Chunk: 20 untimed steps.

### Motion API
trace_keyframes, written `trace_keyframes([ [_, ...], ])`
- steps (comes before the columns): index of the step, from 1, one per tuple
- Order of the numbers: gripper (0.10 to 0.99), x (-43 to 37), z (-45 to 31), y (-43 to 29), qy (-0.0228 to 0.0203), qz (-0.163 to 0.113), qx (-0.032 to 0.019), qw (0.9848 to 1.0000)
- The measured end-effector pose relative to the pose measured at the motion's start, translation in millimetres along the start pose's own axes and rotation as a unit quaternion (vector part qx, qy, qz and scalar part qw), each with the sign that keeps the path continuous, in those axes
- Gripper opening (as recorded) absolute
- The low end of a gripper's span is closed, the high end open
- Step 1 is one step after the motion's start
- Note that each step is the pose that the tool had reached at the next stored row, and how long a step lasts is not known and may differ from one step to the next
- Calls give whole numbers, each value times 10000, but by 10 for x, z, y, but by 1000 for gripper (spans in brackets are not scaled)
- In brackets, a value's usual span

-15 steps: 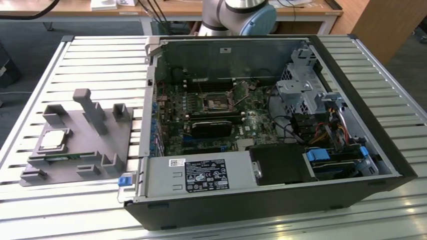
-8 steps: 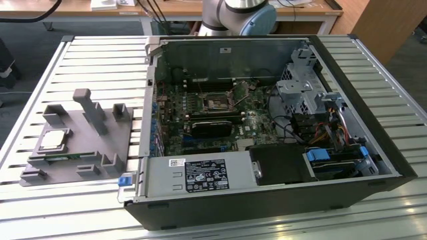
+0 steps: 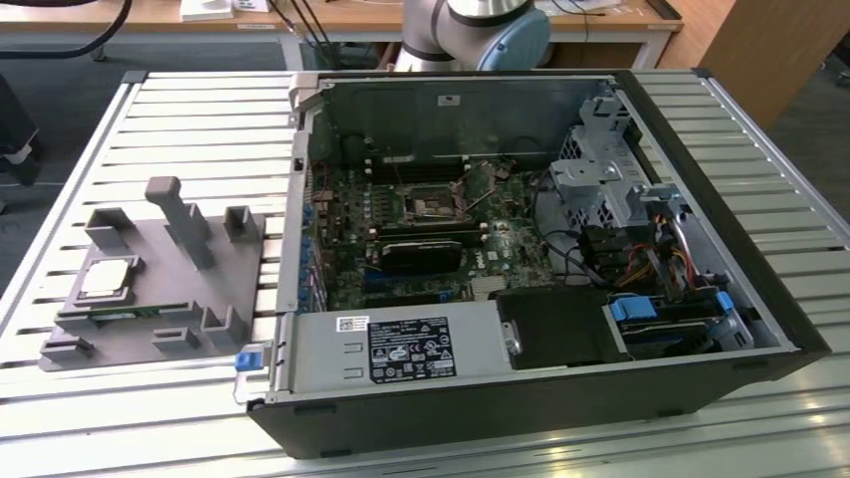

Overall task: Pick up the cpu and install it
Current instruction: 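Pick up the cpu and move it towards the insertion slot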

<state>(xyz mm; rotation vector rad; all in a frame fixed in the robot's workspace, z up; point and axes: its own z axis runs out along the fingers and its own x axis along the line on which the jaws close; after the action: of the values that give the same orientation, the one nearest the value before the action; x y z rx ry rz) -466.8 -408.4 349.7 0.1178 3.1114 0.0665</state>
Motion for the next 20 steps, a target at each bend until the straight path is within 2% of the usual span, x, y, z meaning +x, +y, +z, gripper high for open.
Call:
trace_keyframes([
  [4, 702, 2, 67, -3, 0, 0, 1, 10000],
  [14, 702, 4, 169, -7, -1, 0, 1, 10000],
  [15, 714, 5, 185, -8, 0, 0, 1, 10000],
  [16, 769, 5, 204, -9, 0, 0, 1, 10000],
  [18, 769, 6, 234, -10, 0, 0, 1, 10000],
  [19, 835, 7, 248, -11, -1, 0, 1, 10000],
  [20, 835, 7, 261, -12, 0, 0, 1, 10000],
])
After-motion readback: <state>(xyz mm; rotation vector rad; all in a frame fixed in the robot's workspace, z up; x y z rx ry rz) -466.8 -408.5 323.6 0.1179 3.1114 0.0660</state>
